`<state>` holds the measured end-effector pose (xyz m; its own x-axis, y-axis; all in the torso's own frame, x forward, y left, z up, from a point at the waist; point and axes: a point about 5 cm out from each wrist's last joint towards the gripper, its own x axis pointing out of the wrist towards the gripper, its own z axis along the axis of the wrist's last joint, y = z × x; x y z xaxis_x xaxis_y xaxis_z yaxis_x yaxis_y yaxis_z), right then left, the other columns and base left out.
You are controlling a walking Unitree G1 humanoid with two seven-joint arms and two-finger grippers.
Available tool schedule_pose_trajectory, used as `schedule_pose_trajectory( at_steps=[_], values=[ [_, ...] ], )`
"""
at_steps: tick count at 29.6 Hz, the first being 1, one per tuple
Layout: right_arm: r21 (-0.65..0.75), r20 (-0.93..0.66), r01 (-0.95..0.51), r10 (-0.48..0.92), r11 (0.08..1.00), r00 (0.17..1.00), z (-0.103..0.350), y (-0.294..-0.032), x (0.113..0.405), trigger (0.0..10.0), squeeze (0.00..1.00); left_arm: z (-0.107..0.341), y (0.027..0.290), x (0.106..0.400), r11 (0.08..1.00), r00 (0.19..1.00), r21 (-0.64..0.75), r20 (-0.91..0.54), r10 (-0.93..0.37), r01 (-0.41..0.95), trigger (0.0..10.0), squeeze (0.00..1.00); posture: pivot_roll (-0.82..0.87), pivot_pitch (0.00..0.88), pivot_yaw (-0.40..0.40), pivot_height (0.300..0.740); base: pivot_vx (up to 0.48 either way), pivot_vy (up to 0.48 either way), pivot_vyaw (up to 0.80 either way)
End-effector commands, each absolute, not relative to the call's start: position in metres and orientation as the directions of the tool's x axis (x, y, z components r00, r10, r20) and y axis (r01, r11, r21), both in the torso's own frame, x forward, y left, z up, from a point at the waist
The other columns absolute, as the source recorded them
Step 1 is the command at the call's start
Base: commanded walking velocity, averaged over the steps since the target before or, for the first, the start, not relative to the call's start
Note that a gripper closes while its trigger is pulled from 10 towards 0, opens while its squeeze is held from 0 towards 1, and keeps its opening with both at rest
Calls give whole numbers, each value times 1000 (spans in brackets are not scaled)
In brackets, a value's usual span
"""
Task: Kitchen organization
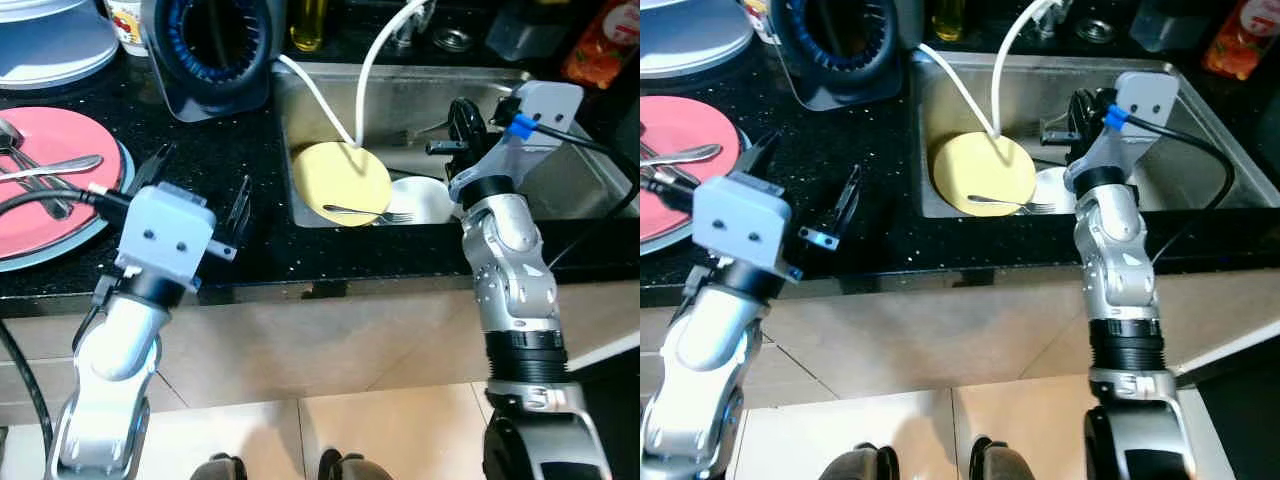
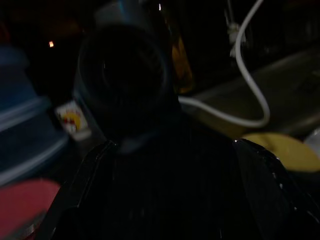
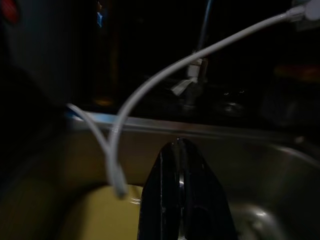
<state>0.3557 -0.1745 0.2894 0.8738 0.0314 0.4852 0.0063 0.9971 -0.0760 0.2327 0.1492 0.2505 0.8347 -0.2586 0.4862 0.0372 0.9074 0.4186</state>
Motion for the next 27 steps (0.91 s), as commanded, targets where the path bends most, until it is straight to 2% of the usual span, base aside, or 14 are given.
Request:
schedule_pose_trajectory(
  at_steps=[1,5,13,14,15,16,17,25,27],
  values=[
    [-115,485,61,3,991,874,288,-181,356,10000,0,250,149,228,900,839,435,475,-264,37,10000,0,122,290,-100,740,0,0,0],
    [-191,468,114,-11,975,884,289,-186,359,10000,0,257,150,221,893,842,449,468,-268,35,10000,0,122,350,-107,740,0,0,0],
    [-275,427,149,-18,950,904,276,-188,357,10000,0,264,152,212,883,849,468,453,-272,33,10000,0,122,403,-110,740,0,0,0],
    [-273,429,163,-31,948,903,276,-190,357,10000,165,265,152,211,882,850,469,451,-274,35,10000,0,124,408,-109,740,0,0,0],
    [-261,433,167,-40,951,900,276,-191,356,10000,675,265,151,211,881,850,471,449,-276,38,10000,0,124,413,-108,740,0,0,0],
    [-249,434,160,-38,955,900,276,-192,355,10000,878,266,151,211,881,850,472,447,-278,40,10000,0,124,413,-108,740,0,0,0],
    [-239,435,149,-31,959,900,276,-192,355,10000,1000,266,151,210,880,851,473,445,-279,41,10000,0,124,413,-107,740,0,0,0],
    [-188,475,169,-61,968,878,283,-195,352,10000,1000,265,151,212,875,855,481,432,-285,49,10000,0,124,399,-108,740,0,0,0],
    [-125,486,150,-72,981,871,285,-196,351,10000,1000,267,150,213,876,852,480,439,-285,46,10000,0,126,376,-109,740,0,0,0]
  ],
)
